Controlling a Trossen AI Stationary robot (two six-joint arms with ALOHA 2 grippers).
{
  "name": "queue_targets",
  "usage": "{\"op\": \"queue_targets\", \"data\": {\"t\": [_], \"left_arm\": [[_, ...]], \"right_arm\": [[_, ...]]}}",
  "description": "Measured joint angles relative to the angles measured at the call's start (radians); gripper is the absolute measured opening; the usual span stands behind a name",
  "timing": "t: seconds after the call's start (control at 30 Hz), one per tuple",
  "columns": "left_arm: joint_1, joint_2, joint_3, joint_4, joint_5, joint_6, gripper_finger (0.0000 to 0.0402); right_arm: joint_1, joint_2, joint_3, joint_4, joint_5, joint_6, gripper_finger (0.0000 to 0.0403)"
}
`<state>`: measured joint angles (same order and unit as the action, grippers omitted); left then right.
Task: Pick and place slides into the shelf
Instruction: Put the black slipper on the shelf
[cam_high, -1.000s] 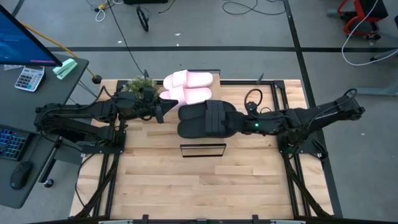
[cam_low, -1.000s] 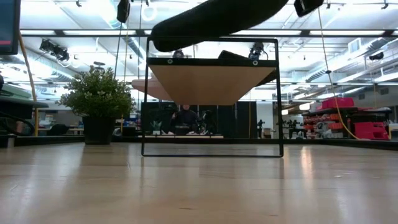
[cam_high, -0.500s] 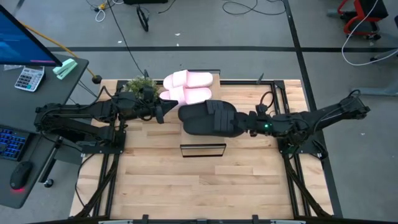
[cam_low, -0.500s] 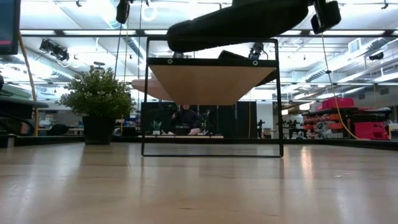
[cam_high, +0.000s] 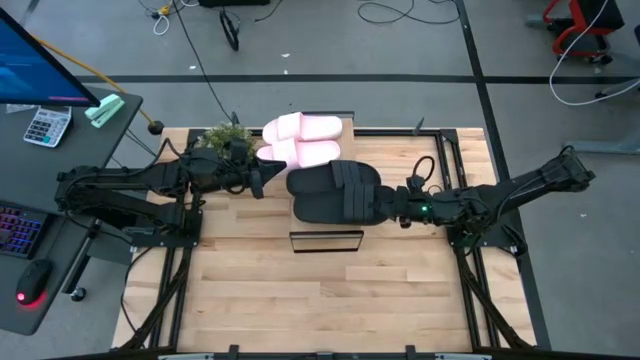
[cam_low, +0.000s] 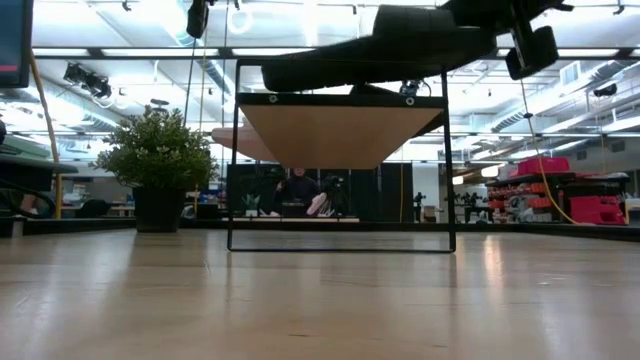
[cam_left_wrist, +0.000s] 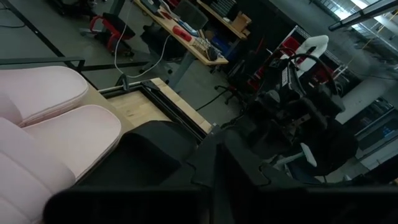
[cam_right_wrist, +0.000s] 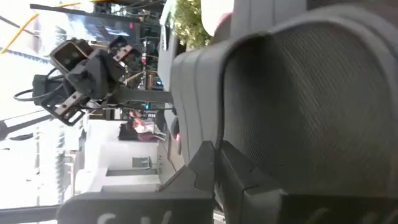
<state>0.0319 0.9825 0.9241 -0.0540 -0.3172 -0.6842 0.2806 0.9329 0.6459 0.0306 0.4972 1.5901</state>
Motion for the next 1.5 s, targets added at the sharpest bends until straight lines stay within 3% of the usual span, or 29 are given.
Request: {"op": "queue_targets", "data": {"t": [0.43, 0.77, 1.5], "left_arm": [[0.0, 0.0, 0.0, -0.003, 0.0, 0.0, 0.0033], [0.0, 0.0, 0.0, -0.003, 0.0, 0.0, 0.0023], [0.0, 0.0, 0.0, -0.003, 0.0, -0.001, 0.0023]], "right_arm": [[0.023, 0.002, -0.004, -0.004, -0.033, 0.012, 0.0005], [0.023, 0.002, -0.004, -0.112, -0.01, 0.051, 0.0005], [0.023, 0.002, -0.004, -0.13, 0.029, -0.016, 0.0005]]}}
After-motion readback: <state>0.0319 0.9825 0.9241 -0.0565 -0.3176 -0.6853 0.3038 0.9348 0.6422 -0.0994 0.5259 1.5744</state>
